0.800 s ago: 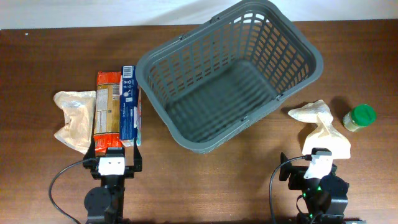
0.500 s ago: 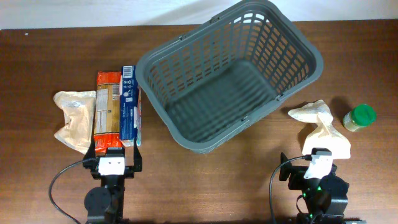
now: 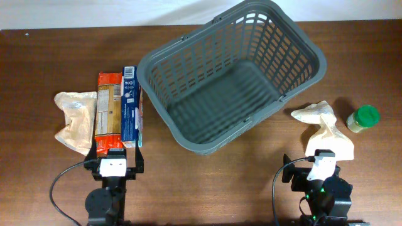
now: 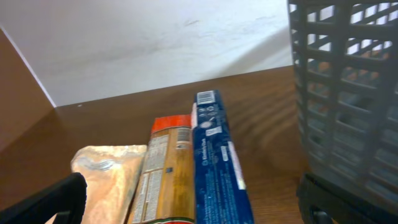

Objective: Pack container
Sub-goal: 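Move both grippers toward the grey basket's near rim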

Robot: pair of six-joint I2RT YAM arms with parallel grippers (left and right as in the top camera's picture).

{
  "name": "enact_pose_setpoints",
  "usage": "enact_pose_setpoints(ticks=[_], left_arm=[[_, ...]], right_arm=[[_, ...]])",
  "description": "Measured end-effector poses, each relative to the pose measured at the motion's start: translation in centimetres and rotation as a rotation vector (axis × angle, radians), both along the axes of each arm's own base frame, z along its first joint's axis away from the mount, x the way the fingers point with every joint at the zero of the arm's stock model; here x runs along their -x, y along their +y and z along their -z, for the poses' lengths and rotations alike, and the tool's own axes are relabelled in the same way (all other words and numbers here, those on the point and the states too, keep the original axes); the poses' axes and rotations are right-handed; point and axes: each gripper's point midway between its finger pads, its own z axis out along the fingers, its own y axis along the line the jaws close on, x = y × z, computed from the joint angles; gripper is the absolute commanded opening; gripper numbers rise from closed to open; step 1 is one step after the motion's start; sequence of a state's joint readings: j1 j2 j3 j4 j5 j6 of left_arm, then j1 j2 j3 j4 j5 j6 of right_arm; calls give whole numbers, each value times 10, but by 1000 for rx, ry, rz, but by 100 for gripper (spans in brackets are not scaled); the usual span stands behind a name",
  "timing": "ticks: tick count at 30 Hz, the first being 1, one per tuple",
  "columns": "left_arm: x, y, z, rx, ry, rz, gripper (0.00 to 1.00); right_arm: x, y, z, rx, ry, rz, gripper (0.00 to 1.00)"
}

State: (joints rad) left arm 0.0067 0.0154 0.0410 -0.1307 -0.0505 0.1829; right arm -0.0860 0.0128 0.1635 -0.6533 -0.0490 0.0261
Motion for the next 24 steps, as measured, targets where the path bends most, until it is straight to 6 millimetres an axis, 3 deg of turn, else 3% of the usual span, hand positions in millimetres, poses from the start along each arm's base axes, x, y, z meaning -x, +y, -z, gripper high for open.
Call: enact_pose_setpoints(ticks=[8, 13, 15, 17, 21, 24], left_arm=[[0, -14, 1, 95, 4, 70, 99], [1, -40, -5, 180, -6, 216, 99], [6, -54, -20, 201, -20, 300, 99], [16, -62, -50, 213, -25, 349, 99], [35, -67, -114, 215, -45, 383, 99], [42, -69, -150, 220, -32, 392, 99]], right_arm=[[0, 6, 0, -17, -2, -30, 99], [0, 30, -6, -138, -18, -127, 99], [0, 40, -16, -203, -36, -155, 99], [2, 44, -45, -232, -90, -173, 99], [15, 46, -136, -217, -275, -192, 99], [28, 47, -191, -211, -328, -198, 99]])
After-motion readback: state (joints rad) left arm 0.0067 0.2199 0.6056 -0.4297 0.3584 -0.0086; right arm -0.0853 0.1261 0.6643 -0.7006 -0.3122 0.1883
